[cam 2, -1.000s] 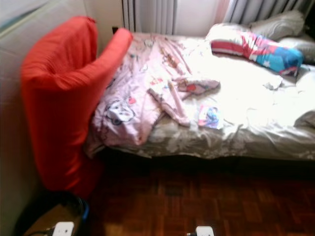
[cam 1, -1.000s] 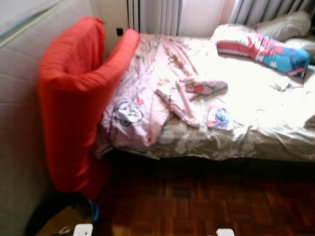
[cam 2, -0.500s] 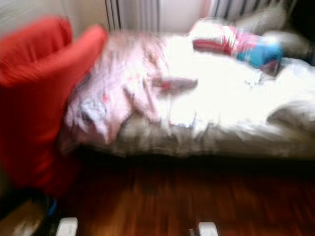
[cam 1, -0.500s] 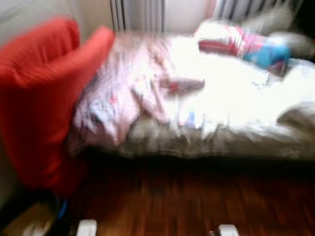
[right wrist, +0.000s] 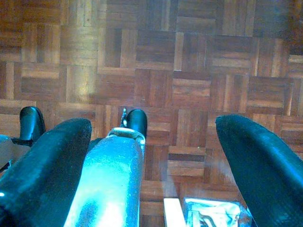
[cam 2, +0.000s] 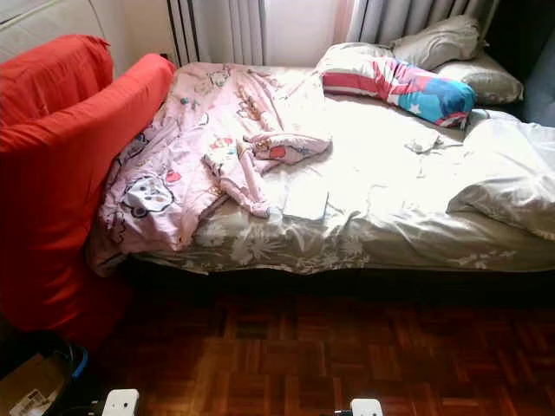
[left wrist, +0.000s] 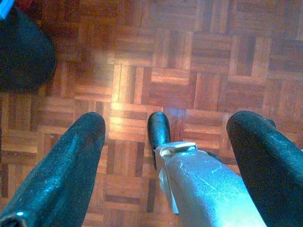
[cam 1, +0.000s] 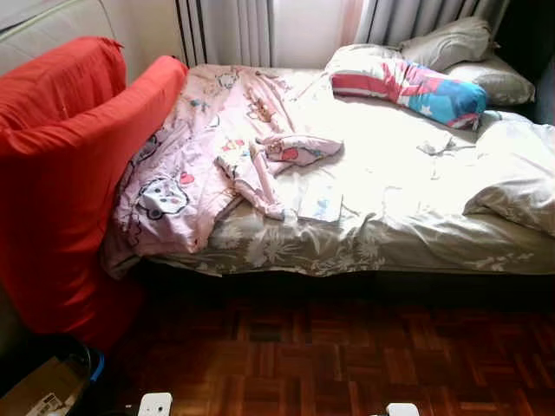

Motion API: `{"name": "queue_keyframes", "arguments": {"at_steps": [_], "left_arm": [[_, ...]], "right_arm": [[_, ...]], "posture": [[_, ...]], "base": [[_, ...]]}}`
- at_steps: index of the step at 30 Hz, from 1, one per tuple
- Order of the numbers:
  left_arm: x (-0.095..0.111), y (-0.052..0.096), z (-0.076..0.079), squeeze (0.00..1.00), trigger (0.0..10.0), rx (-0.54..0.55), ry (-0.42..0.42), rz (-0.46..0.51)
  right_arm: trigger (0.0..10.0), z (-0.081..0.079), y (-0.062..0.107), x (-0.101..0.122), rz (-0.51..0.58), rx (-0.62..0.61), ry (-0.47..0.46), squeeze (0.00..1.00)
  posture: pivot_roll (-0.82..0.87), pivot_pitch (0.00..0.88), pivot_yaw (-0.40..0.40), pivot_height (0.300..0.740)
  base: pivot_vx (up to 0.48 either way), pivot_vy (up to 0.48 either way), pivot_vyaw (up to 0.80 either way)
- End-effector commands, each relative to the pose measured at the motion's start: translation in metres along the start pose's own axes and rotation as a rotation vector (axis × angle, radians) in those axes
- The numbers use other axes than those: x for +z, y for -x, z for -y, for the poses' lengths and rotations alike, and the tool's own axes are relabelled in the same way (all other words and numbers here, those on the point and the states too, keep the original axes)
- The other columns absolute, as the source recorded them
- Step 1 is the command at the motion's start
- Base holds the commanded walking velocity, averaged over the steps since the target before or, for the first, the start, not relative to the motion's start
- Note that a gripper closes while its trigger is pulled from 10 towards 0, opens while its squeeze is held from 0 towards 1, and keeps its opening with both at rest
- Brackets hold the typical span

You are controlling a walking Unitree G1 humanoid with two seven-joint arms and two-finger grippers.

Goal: Clean up the room

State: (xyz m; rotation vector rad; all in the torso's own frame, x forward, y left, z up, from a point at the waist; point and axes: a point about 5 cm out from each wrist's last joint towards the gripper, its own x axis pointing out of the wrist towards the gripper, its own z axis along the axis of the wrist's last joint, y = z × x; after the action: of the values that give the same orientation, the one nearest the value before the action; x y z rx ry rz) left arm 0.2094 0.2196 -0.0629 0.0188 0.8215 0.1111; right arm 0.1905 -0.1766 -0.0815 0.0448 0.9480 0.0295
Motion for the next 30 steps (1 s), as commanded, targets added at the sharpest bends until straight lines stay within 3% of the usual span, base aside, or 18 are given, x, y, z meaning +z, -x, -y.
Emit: {"name": "queue_keyframes", "arguments": {"at_steps": [1, 30], "left_arm": [[-0.0094, 0.0019, -0.0008, 0.0, 10.0, 0.001, 0.021, -0.029], [-0.0123, 0.0023, 0.0019, 0.0, 10.0, -0.015, 0.021, -0.039]], "right_arm": [[10.0, 0.0026, 0.0015, -0.0079, -0.025, -0.008, -0.005, 0.0], [10.0, 0.0036, 0.0015, -0.007, -0.021, -0.012, -0.008, 0.0]], "posture": [[0.04, 0.176, -0.03, 0.74], [0.04, 0.179, -0.032, 0.74]], "base": [[0.274, 0.0, 0.0], [0.281, 0.0, 0.0]]}}
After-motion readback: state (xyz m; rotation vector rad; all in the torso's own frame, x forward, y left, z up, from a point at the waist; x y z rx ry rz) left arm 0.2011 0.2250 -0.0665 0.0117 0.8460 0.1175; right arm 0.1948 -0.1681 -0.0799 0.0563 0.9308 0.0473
